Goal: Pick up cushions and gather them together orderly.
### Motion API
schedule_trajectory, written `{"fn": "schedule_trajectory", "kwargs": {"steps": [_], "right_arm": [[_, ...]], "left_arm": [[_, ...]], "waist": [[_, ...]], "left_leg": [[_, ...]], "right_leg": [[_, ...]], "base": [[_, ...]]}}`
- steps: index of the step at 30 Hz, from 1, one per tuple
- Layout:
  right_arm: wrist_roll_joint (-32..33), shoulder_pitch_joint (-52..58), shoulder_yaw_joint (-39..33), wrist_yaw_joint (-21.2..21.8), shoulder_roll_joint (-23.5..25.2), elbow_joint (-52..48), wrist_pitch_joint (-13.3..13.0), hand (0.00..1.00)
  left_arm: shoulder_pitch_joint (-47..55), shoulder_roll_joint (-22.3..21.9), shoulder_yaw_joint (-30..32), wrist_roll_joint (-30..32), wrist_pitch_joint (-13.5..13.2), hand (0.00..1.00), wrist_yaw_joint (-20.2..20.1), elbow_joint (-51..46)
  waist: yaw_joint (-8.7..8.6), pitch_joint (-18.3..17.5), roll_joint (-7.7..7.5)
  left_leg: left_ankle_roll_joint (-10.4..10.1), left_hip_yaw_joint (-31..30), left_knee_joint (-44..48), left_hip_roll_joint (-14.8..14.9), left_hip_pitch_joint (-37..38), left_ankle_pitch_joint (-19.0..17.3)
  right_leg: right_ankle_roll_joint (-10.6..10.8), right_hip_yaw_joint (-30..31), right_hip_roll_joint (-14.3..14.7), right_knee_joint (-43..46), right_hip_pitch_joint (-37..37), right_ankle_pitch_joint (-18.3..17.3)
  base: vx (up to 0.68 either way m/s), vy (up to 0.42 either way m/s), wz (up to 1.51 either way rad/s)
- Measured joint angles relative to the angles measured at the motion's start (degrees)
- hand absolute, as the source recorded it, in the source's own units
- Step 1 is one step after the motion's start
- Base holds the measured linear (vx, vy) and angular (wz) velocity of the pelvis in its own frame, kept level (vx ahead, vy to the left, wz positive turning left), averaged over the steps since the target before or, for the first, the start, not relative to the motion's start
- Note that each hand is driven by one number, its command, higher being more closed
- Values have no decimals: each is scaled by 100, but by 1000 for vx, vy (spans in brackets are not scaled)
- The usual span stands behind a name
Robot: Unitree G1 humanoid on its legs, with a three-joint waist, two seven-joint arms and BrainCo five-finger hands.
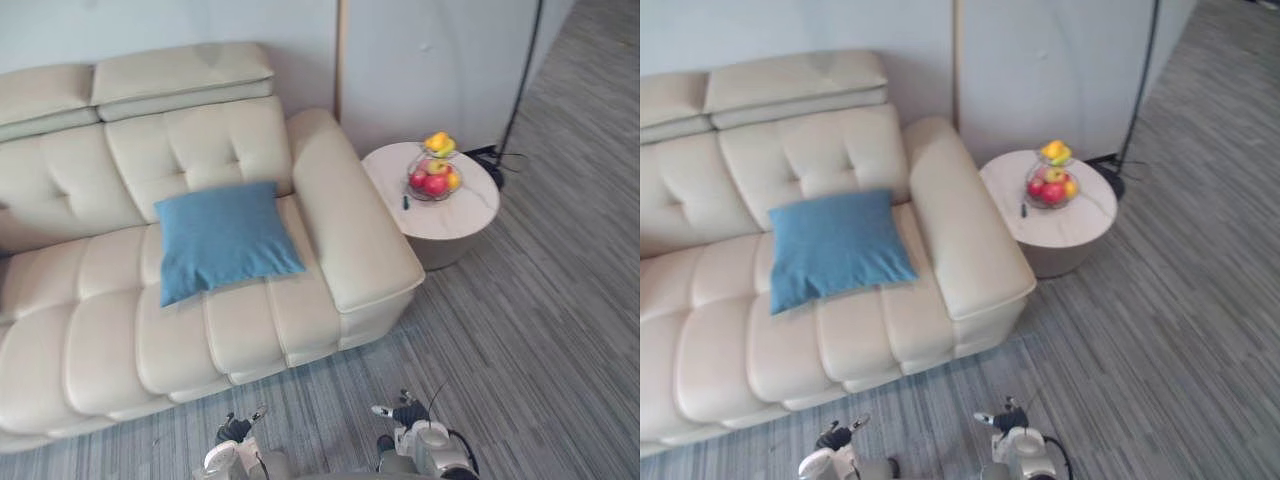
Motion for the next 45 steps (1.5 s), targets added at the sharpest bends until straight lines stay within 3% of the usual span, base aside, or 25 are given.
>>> {"fn": "schedule_trajectory", "kwargs": {"steps": [4,5,6,8,9,11,15,16,17,19,21,22,23,24,25,27,29,31,33,37,39,42,43,44,45], "right_arm": [[0,-84,3,3,-94,47,-10,0],[-1,-114,4,9,-138,163,-14,0],[-1,-188,4,13,-152,180,-32,0],[-4,-275,-28,13,-279,298,-42,0],[-4,-156,-56,9,-360,454,-53,0],[1,-95,-53,17,-522,585,-87,0],[11,-3,-314,-13,-738,660,-127,0],[20,40,-399,-27,-749,731,-129,0],[110,-21,-552,-52,-778,762,-97,0],[183,106,-605,-96,-767,639,-99,0],[183,87,-639,-98,-750,633,-102,0],[182,114,-702,-94,-771,647,-98,0],[183,47,-667,-110,-815,477,-32,0],[179,114,-645,-116,-746,315,-10,0],[179,213,-604,-112,-667,228,-19,0],[176,184,-767,-135,-568,115,9,0],[180,171,-886,-117,-387,131,42,0],[214,149,-952,-76,-277,79,44,0],[272,254,-969,-73,-89,102,61,0],[338,242,-916,2,42,57,53,0],[339,208,-915,35,73,39,44,0],[337,162,-918,39,53,146,25,0],[337,124,-918,38,-18,239,14,0],[337,75,-907,33,-129,404,-15,0],[336,77,-904,27,-180,429,-15,0]], "left_arm": [[-8,-5,-162,5,7,0,1,237],[-16,2,-192,6,6,0,-3,278],[6,10,-183,7,7,0,2,304],[84,26,-242,14,8,0,0,308],[141,105,-256,23,8,0,-3,331],[265,179,-420,24,3,0,-13,332],[295,276,-484,87,6,0,-17,426],[289,304,-436,119,7,0,-17,429],[310,247,-364,116,-3,0,-8,439],[330,306,-231,51,-20,0,-31,250],[309,299,-194,40,-20,0,-56,185],[318,241,-222,23,-19,0,-77,94],[356,10,-137,-1,-71,0,-109,39],[398,41,-118,-2,-66,0,-133,-59],[387,27,46,-117,-59,0,-161,-176],[305,-23,209,-122,37,0,-163,-210],[328,-45,333,-120,53,0,-167,-209],[316,-70,630,-121,114,0,-153,-207],[317,-69,662,-108,137,0,-136,-283],[169,-59,454,-106,152,0,-131,-299],[95,-38,168,-105,143,0,-124,-282],[88,24,-136,-93,132,0,-121,-192],[73,55,-220,-75,137,0,-125,-71],[109,47,-343,-6,155,0,-152,107],[116,51,-377,9,163,0,-150,133]], "waist": [[6,-24,176],[-4,-32,230],[47,-32,311],[32,7,391],[18,-10,396],[29,-46,385],[-30,-25,341],[-64,13,278],[-12,101,476],[66,228,328],[83,244,254],[120,225,279],[348,264,753],[336,325,650],[363,382,523],[343,319,375],[409,275,370],[381,218,334],[407,26,167],[421,2,162],[413,-38,292],[364,-90,209],[371,-124,182],[370,-116,354],[354,-89,345]], "left_leg": [[104,715,-308,38,251,117],[140,841,-309,84,237,140],[176,1219,-344,271,273,177],[70,1699,-645,263,623,238],[29,1676,-657,214,799,267],[-2,1359,-692,190,938,325],[9,1196,-122,304,963,340],[64,1182,503,439,777,371],[145,1062,1536,957,395,393],[450,696,3043,1097,-57,392],[565,604,2857,683,-348,44],[698,557,2088,332,-472,-73],[613,324,1242,494,-670,-303],[453,244,1091,341,-737,-379],[280,-125,1478,106,-877,-214],[212,-1024,1593,-328,-1190,-249],[254,-1350,947,-295,-1045,-93],[343,-1068,858,-249,-935,4],[415,-453,574,-185,-745,18],[490,189,176,-214,-72,-25],[486,528,-202,-87,393,-19],[484,876,-389,-195,688,-20],[484,904,-393,-232,780,-20],[444,907,-332,-102,880,33],[489,878,-57,-113,847,68]], "right_leg": [[-227,-380,62,-511,-160,742],[-518,-1001,137,-714,-261,1065],[-1173,-2202,219,-876,-296,1089],[-1449,-3577,62,-477,-351,696],[-1186,-3673,92,-551,-229,870],[-1012,-3372,244,-685,-171,907],[-951,-3062,455,-938,-91,847],[-862,-2971,521,-1094,29,753],[-1228,-3052,692,-370,-61,409],[-1182,-2654,806,71,30,40],[-1164,-2349,805,-340,206,37],[-733,-2059,874,-890,380,-138],[-1139,-2275,1267,1060,-65,-391],[-1201,-2248,1103,1695,-73,-688],[-1263,-1850,1115,1628,134,-1435],[-1262,-1450,1080,1428,47,-1484],[-1167,-1108,1187,1379,-42,-1397],[-999,-787,1190,1212,-6,-1294],[-810,-596,1039,1234,-47,-1164],[-412,-1369,719,1865,-175,-1211],[-297,-2707,448,2193,-325,-1136],[-757,-4175,-30,1711,-326,-1183],[-1006,-4389,66,1333,-187,-1100],[-1181,-4339,338,796,124,-847],[-1229,-4237,379,608,267,-796]], "base": [[2,88,-120],[59,-4,-153],[53,-17,-160],[47,-44,-145],[70,-80,-114],[79,-156,-94],[51,-147,-83],[26,-145,-80],[56,-133,-79],[104,-59,-114],[38,-3,-96],[5,13,-133],[4,22,-134],[6,24,-120],[-11,54,-70],[-20,69,-93],[71,65,-120],[132,113,-99],[302,217,-98],[270,102,-87],[226,-22,-84],[246,-81,-93],[375,-132,-137],[275,-92,-141],[366,-96,-125]]}}
